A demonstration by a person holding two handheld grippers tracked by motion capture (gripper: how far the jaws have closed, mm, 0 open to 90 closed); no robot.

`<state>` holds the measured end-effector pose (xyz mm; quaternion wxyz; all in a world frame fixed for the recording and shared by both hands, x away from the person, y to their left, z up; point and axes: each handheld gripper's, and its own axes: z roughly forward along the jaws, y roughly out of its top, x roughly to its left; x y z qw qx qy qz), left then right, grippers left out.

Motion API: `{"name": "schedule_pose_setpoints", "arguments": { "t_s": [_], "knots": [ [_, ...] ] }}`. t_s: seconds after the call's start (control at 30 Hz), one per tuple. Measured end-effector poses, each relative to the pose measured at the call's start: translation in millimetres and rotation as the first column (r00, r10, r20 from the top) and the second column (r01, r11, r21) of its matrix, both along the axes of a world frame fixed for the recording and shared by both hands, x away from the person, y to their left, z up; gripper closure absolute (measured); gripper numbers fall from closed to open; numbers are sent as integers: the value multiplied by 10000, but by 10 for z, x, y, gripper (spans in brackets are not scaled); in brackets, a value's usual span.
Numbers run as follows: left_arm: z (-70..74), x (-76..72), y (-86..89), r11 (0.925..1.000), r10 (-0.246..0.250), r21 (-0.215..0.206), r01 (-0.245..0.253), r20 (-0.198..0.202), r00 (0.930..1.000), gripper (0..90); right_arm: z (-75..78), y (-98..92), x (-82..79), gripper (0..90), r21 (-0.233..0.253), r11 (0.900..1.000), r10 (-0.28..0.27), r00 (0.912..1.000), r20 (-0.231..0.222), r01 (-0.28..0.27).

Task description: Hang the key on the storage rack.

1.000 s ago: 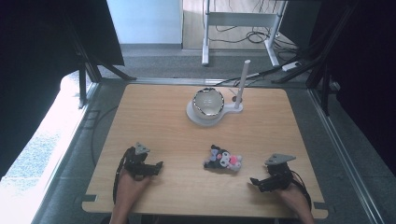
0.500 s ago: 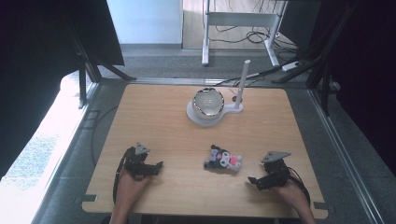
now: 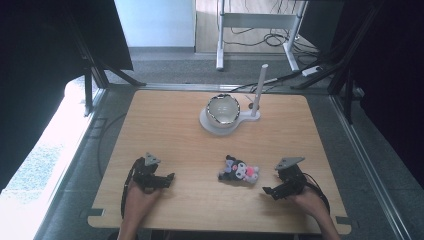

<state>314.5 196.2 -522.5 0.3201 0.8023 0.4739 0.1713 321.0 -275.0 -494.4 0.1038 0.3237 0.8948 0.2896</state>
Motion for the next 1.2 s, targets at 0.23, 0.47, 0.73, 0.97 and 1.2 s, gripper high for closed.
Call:
{"name": "schedule_pose_setpoints", "arguments": {
  "t_s": [0.23, 0.47, 0.73, 0.97, 1.2],
  "knots": [
    [0, -1, -1, 10000, 8, -11, -8, -5, 10000, 72, 11, 69, 72, 22, -72, 10000, -13, 9997, -242, 12],
    [0, -1, -1, 10000, 4, -13, -4, -8, 10000, 72, 48, 128, 150, 23, -464, 9985, 282, 9985, -467, -304],
    [0, 0, -1, 10000, 5, -11, -5, -8, 10000, 72, 95, 224, 236, 28, -814, 9945, 607, 9960, -655, -659],
    [0, -1, -1, 10000, 5, -11, -5, -8, 10000, 72, 121, 316, 307, 11, -939, 9908, 889, 9921, -881, -971],
    [0, 0, -1, 10000, 7, -13, -7, -9, 10000, 72, 128, 409, 373, 0, -1242, 9841, 1145, 9880, -1034, -1270]
  ]
}}
